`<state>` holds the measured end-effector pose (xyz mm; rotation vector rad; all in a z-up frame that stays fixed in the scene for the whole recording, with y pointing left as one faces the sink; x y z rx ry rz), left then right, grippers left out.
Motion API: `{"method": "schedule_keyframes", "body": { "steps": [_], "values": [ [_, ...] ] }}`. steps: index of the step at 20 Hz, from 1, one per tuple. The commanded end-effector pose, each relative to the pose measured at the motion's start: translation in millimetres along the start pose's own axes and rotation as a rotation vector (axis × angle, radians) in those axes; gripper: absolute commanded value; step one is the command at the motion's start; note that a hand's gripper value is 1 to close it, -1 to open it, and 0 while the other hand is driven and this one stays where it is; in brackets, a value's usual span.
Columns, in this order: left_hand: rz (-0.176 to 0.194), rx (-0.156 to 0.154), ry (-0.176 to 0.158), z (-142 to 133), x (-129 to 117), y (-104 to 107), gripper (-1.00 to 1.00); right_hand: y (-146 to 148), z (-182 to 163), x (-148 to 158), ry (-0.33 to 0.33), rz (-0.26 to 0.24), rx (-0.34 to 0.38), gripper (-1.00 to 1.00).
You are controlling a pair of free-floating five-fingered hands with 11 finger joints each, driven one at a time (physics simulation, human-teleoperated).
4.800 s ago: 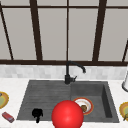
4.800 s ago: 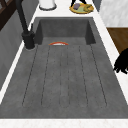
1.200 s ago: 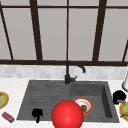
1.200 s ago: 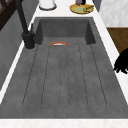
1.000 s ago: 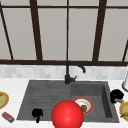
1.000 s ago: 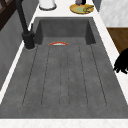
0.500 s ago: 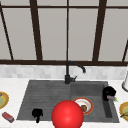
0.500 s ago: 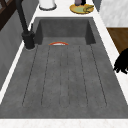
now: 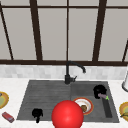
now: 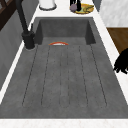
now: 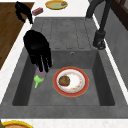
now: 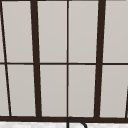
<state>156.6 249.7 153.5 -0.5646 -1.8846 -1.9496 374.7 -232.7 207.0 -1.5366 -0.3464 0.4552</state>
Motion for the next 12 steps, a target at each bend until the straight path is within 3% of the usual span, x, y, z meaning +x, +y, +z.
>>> {"method": "schedule_keyframes", "body": {
  "steps": [1, 9, 12],
  "values": [
    [0.0, 0.0, 0.0, 0.0, 0.0, 0.0, 0.0, 8.4, 14.5, 26.5, -0.016, 0.013, 0.006, 1.0],
    [0.0, 0.0, 0.0, 0.0, 0.0, 0.0, 0.0, 38.2, 41.2, 81.8, -0.032, 0.003, -0.007, 1.0],
    [0.0, 0.0, 0.0, 0.0, 0.0, 0.0, 0.0, 51.1, 51.0, 90.9, -0.075, 0.003, -0.01, 1.0]
  ]
}}
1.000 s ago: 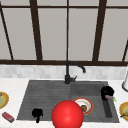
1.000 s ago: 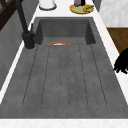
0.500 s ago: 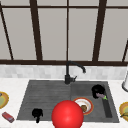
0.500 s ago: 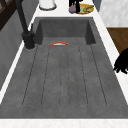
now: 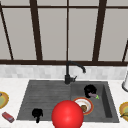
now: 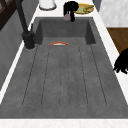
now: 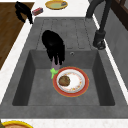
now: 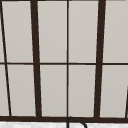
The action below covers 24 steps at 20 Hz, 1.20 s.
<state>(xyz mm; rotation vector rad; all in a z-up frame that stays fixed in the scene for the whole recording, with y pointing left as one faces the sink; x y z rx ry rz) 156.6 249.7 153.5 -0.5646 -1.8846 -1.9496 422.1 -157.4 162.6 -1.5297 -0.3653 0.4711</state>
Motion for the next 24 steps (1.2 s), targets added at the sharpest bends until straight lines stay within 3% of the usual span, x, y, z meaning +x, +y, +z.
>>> {"method": "schedule_keyframes", "body": {
  "steps": [1, 8, 16, 19, 24],
  "values": [
    [0.0, 0.0, 0.0, 0.0, 0.0, 0.0, 0.0, 21.4, 12.5, 10.9, -0.083, 0.004, -0.009, 1.0],
    [0.0, 0.0, 0.0, 0.0, 0.0, 0.0, 0.0, 61.9, 14.7, 16.3, -0.317, -0.006, -0.001, 1.0],
    [0.0, 0.0, 0.0, 0.0, 0.0, 0.0, 0.0, 118.0, 10.4, 28.6, -0.511, -0.004, 0.003, 1.0],
    [0.0, 0.0, 0.0, 0.0, 0.0, 0.0, 0.0, 143.2, 3.1, 46.4, -0.515, 0.026, -0.033, 1.0],
    [0.0, 0.0, 0.0, 0.0, 0.0, 0.0, 0.0, 183.9, -8.2, 90.3, -0.462, 0.032, -0.035, 1.0]
  ]
}}
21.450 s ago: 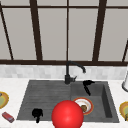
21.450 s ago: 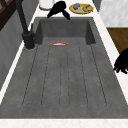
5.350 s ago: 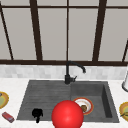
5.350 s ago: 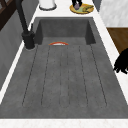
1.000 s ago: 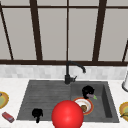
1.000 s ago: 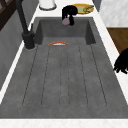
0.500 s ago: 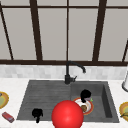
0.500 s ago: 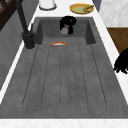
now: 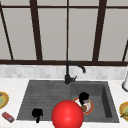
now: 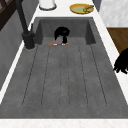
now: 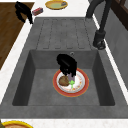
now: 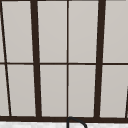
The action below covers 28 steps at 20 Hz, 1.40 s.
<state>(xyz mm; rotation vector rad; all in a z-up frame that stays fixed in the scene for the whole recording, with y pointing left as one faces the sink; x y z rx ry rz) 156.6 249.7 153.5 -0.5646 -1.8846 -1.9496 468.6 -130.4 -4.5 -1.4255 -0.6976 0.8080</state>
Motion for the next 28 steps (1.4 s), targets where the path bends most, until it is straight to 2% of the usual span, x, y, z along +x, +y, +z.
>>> {"method": "schedule_keyframes", "body": {
  "steps": [1, 8, 11, 13, 15, 18, 21, 22, 23, 26, 28],
  "values": [
    [0.0, 0.0, 0.0, 0.0, 0.0, 0.0, 0.0, 27.8, -20.1, 28.8, -0.02, 0.026, -0.016, 1.0],
    [0.0, 0.0, 0.0, 0.0, 0.0, 0.0, 0.0, 77.2, -57.2, 77.6, -0.017, 0.038, -0.016, 1.0],
    [0.0, 0.0, 0.0, 0.0, 0.0, 0.0, 0.0, 76.4, -75.5, 92.2, -0.002, 0.107, 0.001, 1.0],
    [0.0, 0.0, 0.0, 0.0, 0.0, 0.0, 0.0, 73.9, -83.6, 103.5, 0.008, 0.18, 0.046, 1.0],
    [0.0, 0.0, 0.0, 0.0, 0.0, 0.0, 0.0, 77.2, -83.8, 106.7, -0.008, 0.231, 0.108, 1.0],
    [0.0, 0.0, 0.0, 0.0, 0.0, 0.0, 0.0, 61.6, -45.9, 96.1, 0.039, 0.255, 0.121, 1.0],
    [0.0, 0.0, 0.0, 0.0, 0.0, 0.0, 0.0, 52.5, -50.5, 106.1, 0.046, 0.296, 0.121, 1.0],
    [0.0, 0.0, 0.0, 0.0, 0.0, 0.0, 0.0, 53.2, -47.9, 105.8, 0.061, 0.301, 0.118, -1.0],
    [0.0, 0.0, 0.0, 0.0, 0.0, 0.0, 0.0, 52.7, -46.1, 106.8, 0.075, 0.304, 0.121, -1.0],
    [0.0, 0.0, 0.0, 0.0, 0.0, 0.0, 0.0, 51.6, -47.4, 99.5, 0.063, 0.313, 0.126, -1.0],
    [0.0, 0.0, 0.0, 0.0, 0.0, 0.0, 0.0, 33.8, -49.6, 88.6, 0.043, 0.305, 0.137, -1.0]
  ]
}}
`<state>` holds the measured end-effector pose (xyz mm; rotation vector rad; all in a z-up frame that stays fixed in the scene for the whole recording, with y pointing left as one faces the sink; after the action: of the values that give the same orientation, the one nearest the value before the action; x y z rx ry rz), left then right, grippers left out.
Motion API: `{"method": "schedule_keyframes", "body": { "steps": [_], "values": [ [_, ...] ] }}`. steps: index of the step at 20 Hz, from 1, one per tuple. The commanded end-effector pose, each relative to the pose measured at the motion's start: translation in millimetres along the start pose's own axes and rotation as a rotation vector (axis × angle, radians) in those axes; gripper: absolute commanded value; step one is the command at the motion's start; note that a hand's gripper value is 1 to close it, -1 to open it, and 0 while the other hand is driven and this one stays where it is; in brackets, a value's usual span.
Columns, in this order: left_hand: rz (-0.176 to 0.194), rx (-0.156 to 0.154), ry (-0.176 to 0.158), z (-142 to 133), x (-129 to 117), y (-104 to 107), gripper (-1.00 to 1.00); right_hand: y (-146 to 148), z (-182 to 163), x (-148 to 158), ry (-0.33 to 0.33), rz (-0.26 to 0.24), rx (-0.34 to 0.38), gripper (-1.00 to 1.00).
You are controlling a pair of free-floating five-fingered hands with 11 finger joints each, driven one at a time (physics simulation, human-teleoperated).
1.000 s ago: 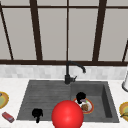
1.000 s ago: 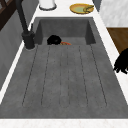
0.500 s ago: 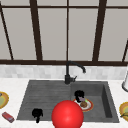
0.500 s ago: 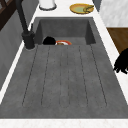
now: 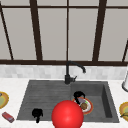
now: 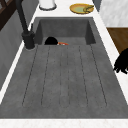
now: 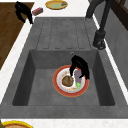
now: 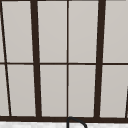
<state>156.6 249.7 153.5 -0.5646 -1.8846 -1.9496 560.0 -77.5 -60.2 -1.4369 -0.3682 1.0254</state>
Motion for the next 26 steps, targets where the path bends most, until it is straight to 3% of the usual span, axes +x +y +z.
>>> {"method": "schedule_keyframes", "body": {
  "steps": [1, 8, 18, 21, 26],
  "values": [
    [0.0, 0.0, 0.0, 0.0, 0.0, 0.0, 0.0, -14.2, 2.8, -21.3, -0.038, -0.006, -0.004, -1.0],
    [0.0, 0.0, 0.0, 0.0, 0.0, 0.0, 0.0, -32.2, 7.2, -55.9, -0.147, -0.024, -0.011, -1.0],
    [0.0, 0.0, 0.0, 0.0, 0.0, 0.0, 0.0, -56.8, 12.1, -120.7, -0.208, -0.062, -0.078, -1.0],
    [0.0, 0.0, 0.0, 0.0, 0.0, 0.0, 0.0, -67.9, 13.0, -137.0, -0.234, -0.081, -0.07, -1.0],
    [0.0, 0.0, 0.0, 0.0, 0.0, 0.0, 0.0, -82.7, 18.4, -148.2, -0.299, -0.042, -0.071, -1.0]
  ]
}}
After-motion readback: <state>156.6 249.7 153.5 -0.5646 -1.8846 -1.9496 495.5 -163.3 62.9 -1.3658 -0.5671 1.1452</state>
